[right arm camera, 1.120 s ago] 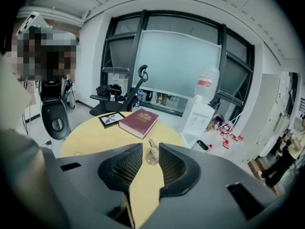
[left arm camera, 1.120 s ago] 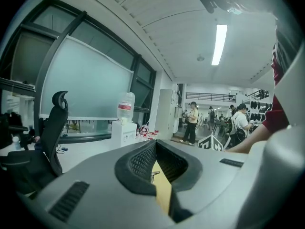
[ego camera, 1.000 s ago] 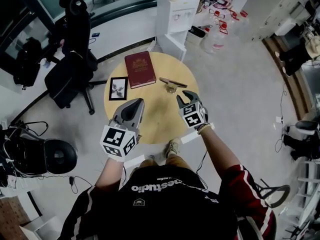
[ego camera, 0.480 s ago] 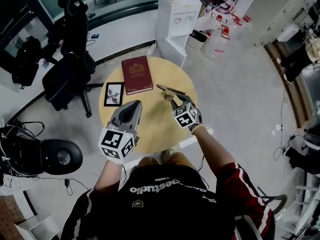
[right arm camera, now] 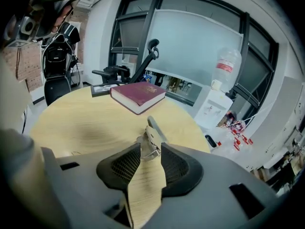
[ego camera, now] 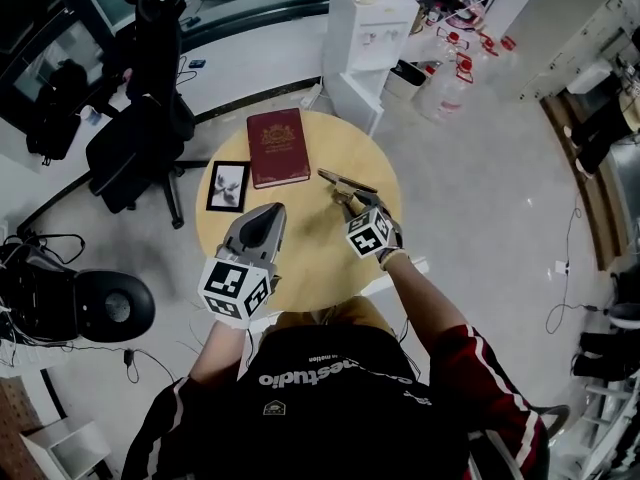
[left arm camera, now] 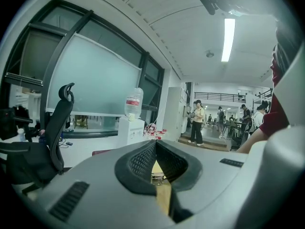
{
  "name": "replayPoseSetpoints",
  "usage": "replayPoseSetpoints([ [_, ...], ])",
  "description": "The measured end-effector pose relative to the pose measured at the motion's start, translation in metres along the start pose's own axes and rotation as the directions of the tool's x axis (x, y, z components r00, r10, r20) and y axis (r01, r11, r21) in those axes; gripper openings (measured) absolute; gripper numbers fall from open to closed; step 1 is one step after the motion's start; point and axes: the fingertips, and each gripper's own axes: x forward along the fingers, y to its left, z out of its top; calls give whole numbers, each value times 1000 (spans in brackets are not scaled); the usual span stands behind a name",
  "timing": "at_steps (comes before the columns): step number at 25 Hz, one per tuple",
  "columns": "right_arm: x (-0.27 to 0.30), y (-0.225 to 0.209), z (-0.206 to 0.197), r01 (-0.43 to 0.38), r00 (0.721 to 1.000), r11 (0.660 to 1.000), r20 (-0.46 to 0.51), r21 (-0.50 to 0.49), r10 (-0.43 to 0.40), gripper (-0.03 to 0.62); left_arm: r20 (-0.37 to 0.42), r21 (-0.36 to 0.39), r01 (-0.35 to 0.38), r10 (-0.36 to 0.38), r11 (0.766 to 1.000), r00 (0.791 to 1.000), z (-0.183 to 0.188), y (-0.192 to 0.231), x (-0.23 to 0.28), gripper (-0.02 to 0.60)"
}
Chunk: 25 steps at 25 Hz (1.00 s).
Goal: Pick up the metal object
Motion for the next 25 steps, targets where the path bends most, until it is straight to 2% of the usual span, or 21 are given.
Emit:
replayPoseSetpoints([
  [13,32,-7,5,-17,1000,999,-8,-37,16,155,-3,-24,-75,75,997,997,-12,20,3,17],
  [17,35,-12,5,-8,1000,1000,-3,-18,8,155,-7,-31,-84,84,996,996,-15,21,6,17],
  [25,34,-13,5,-44,998,999,-36,-27,43,127,-3,-29,-97,97,995,995,-10,23,4,17],
])
